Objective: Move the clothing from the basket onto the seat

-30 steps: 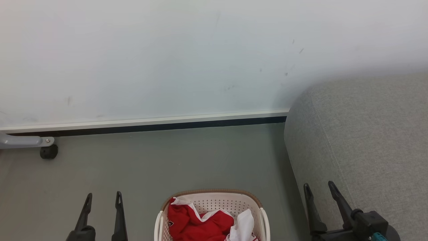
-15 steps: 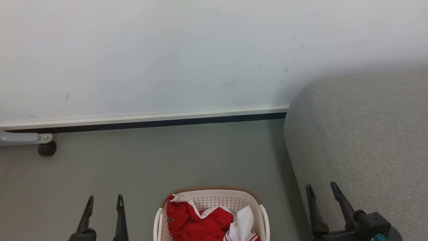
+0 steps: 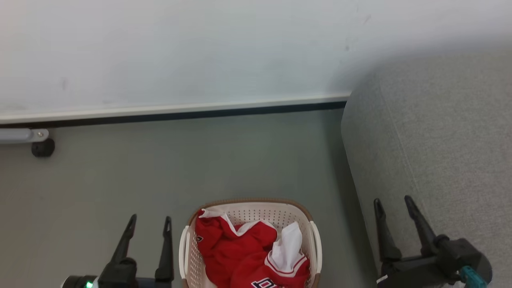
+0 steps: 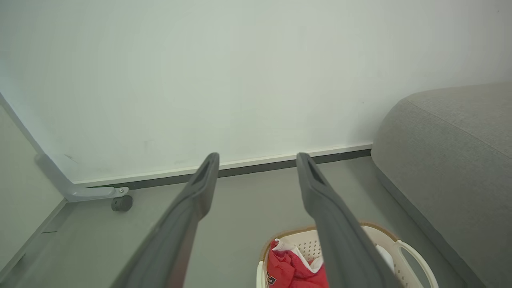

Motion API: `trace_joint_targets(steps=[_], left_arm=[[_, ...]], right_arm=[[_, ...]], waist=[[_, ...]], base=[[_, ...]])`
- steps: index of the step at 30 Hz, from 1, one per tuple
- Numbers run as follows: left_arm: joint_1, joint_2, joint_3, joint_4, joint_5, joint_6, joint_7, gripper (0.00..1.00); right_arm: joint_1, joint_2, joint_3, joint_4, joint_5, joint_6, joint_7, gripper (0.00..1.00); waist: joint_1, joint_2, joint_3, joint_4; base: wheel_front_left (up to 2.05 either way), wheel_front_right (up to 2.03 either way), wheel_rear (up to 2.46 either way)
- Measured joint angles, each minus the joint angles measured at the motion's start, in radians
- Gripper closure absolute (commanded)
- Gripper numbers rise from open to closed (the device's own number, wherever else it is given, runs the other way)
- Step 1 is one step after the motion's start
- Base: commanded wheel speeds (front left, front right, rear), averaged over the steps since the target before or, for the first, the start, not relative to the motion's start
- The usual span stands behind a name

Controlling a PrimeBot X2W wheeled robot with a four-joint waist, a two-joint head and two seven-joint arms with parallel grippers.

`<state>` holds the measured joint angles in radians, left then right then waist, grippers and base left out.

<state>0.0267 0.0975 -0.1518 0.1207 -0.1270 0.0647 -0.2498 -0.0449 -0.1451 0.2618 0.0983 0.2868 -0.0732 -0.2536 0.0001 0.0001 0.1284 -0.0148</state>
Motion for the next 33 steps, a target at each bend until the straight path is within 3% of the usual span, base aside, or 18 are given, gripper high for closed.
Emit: trace_joint_targets(steps=[16, 33], left_arm=[[-0.192, -0.03, -0.176, 0.195, 0.063, -0.084, 0.013, 0.0], [-0.471, -0.047, -0.347, 0.453, 0.074, -0.109, 0.11, 0.0]], right_arm=[[-0.118, -0.057, -0.09, -0.113, -0.025, -0.002, 0.0, 0.0], [-0.297, -0.06, -0.109, -0.215, -0.031, 0.012, -0.003, 0.0]], waist=[[0.0003, 0.0001, 0.196, -0.045], [0.0001, 0.0001, 0.43, -0.134]], base=[[0.0, 0.0, 0.0], [0.0, 0.0, 0.0]])
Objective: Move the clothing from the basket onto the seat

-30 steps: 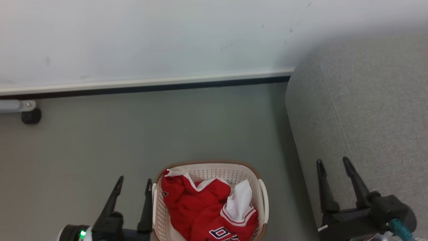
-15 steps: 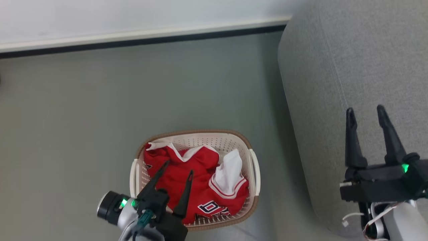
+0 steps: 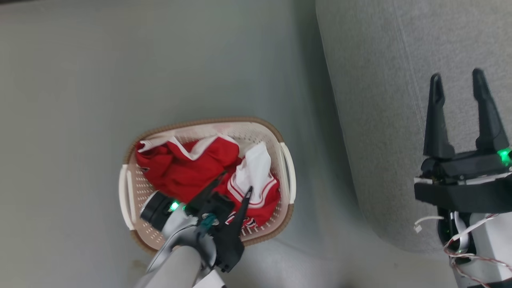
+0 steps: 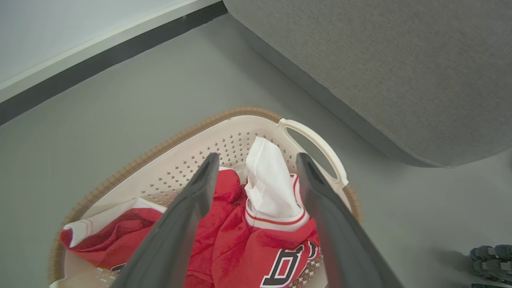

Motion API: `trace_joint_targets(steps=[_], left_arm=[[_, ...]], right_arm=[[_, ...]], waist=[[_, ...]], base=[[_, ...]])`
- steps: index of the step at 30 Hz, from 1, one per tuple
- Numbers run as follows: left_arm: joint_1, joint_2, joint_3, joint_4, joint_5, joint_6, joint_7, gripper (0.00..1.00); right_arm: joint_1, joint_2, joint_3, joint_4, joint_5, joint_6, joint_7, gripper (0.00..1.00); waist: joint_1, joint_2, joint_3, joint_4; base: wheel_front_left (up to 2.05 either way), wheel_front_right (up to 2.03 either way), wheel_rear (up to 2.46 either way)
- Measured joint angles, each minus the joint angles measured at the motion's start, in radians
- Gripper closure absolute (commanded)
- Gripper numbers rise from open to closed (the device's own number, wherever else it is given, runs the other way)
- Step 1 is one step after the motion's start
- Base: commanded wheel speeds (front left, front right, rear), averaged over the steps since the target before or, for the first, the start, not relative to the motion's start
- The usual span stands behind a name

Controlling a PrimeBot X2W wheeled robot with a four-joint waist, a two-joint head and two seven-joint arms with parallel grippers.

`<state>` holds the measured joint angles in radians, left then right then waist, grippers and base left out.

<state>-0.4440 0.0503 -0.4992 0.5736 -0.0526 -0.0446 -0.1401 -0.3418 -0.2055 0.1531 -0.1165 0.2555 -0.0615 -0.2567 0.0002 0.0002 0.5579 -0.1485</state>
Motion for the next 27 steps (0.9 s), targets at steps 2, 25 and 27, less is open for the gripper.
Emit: trace_joint_targets(steps=[2, 25, 27], left_arm=[[-0.028, -0.001, -0.046, 0.013, -0.016, 0.002, 0.01, 0.0], [-0.324, 0.002, -0.214, 0.185, -0.116, 0.046, 0.105, 0.0], [-0.347, 0.002, -0.216, 0.204, -0.117, 0.055, 0.112, 0.0]], right_arm=[[-0.018, 0.0, -0.004, -0.013, 0.0, 0.0, 0.0, 0.0], [-0.169, 0.021, -0.004, -0.181, -0.016, 0.009, 0.0, 0.0], [-0.179, 0.021, -0.011, -0.185, -0.016, 0.009, 0.0, 0.0]], waist=[[0.0, 0.0, 0.029, -0.009], [0.0, 0.0, 0.357, -0.081], [0.0, 0.0, 0.385, -0.086]], base=[[0.0, 0.0, 0.0], [0.0, 0.0, 0.0], [0.0, 0.0, 0.0]])
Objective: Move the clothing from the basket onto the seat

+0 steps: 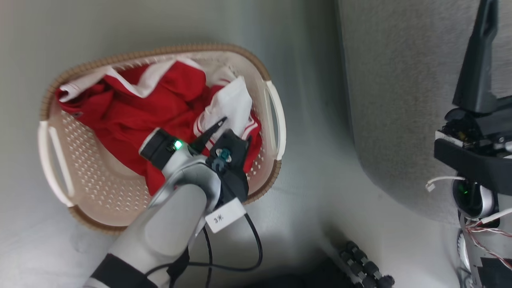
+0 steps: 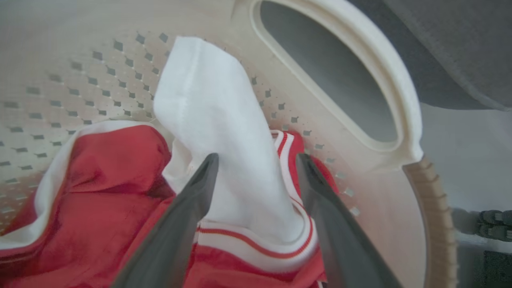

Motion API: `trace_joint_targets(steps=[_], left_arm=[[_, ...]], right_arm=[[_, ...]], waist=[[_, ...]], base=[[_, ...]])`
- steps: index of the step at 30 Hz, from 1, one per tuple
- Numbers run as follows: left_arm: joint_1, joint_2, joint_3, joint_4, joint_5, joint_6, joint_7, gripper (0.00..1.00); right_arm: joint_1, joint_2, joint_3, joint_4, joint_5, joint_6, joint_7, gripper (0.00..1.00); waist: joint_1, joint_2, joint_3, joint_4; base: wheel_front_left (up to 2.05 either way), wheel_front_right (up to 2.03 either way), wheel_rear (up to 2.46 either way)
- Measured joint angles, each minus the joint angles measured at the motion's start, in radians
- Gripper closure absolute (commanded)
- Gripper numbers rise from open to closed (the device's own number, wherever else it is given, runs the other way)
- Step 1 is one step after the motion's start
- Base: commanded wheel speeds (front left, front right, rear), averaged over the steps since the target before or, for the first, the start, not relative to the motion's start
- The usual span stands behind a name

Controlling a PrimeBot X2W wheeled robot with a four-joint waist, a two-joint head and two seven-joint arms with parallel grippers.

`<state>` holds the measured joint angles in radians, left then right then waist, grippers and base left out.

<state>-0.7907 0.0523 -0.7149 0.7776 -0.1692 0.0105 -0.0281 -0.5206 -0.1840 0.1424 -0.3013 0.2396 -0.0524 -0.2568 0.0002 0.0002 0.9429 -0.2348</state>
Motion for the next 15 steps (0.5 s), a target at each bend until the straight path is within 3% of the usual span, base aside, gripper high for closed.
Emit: trace_joint_targets(steps=[9, 11, 12, 15], left_arm=[[-0.059, 0.001, 0.0, 0.085, -0.016, 0.04, -0.006, 0.0], [-0.074, 0.001, 0.001, 0.093, -0.023, 0.043, -0.012, 0.69], [-0.08, 0.001, 0.001, 0.096, -0.023, 0.044, -0.02, 0.98], [-0.09, 0.001, -0.005, 0.107, -0.033, 0.051, -0.047, 1.0]], right_arm=[[-0.013, 0.015, -0.007, 0.009, -0.005, 0.005, 0.0, 0.0], [-0.025, 0.019, -0.007, 0.012, -0.008, 0.006, 0.0, 0.0], [-0.029, 0.02, -0.007, 0.015, -0.009, 0.009, 0.0, 0.0], [-0.04, 0.025, -0.008, 0.041, -0.01, 0.01, 0.0, 0.0]], waist=[[-0.0001, 0.0, 0.085, -0.021], [-0.0001, 0.0, 0.093, -0.025], [-0.0001, 0.0, 0.095, -0.027], [-0.0001, -0.0001, 0.088, -0.028]], base=[[0.0, 0.0, 0.0], [0.0, 0.0, 0.0], [0.0, 0.0, 0.0], [0.0, 0.0, 0.0]])
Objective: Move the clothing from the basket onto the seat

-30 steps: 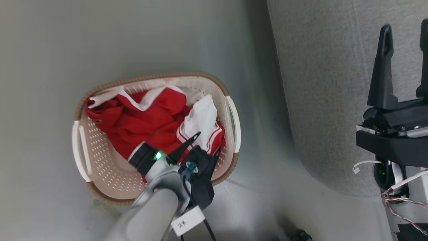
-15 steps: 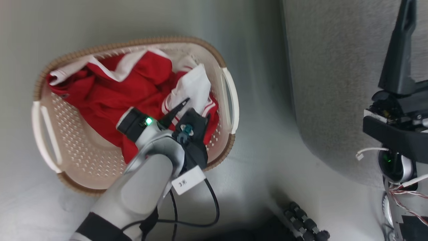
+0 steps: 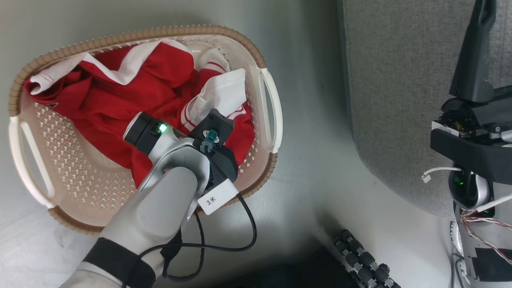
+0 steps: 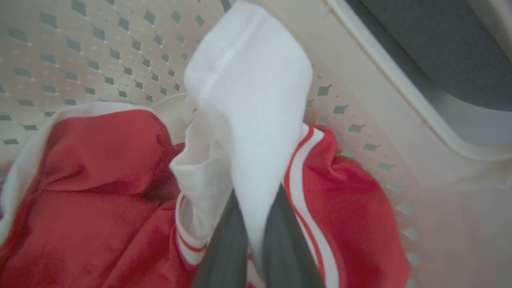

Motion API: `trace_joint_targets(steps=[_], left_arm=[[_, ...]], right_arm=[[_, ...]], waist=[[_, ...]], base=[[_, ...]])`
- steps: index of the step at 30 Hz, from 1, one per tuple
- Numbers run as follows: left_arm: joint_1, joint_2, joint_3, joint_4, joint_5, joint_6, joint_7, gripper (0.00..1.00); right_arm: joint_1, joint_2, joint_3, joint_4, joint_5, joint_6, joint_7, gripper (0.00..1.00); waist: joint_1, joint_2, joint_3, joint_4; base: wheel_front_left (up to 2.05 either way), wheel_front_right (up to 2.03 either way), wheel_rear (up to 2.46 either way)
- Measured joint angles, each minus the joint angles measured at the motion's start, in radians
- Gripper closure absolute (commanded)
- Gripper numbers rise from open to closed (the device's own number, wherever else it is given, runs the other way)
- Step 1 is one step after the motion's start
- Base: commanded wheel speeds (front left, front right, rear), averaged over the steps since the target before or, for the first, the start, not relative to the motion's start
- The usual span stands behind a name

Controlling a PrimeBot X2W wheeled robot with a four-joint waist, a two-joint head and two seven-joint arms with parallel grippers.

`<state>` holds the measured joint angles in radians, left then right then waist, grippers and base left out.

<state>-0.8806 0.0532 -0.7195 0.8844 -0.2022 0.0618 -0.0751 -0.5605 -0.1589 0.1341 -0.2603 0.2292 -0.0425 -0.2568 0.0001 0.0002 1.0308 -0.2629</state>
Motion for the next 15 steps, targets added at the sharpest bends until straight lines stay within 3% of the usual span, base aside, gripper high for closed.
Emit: trace_joint_targets(steps=[15], left_arm=[[-0.003, -0.001, -0.033, -0.002, -0.098, -0.02, -0.117, 1.0]], right_arm=[[-0.005, 0.02, 0.013, 0.142, -0.02, 0.035, 0.0, 0.0]], waist=[[-0.0002, -0.0002, -0.118, 0.037]], base=[[0.0, 0.0, 0.0]])
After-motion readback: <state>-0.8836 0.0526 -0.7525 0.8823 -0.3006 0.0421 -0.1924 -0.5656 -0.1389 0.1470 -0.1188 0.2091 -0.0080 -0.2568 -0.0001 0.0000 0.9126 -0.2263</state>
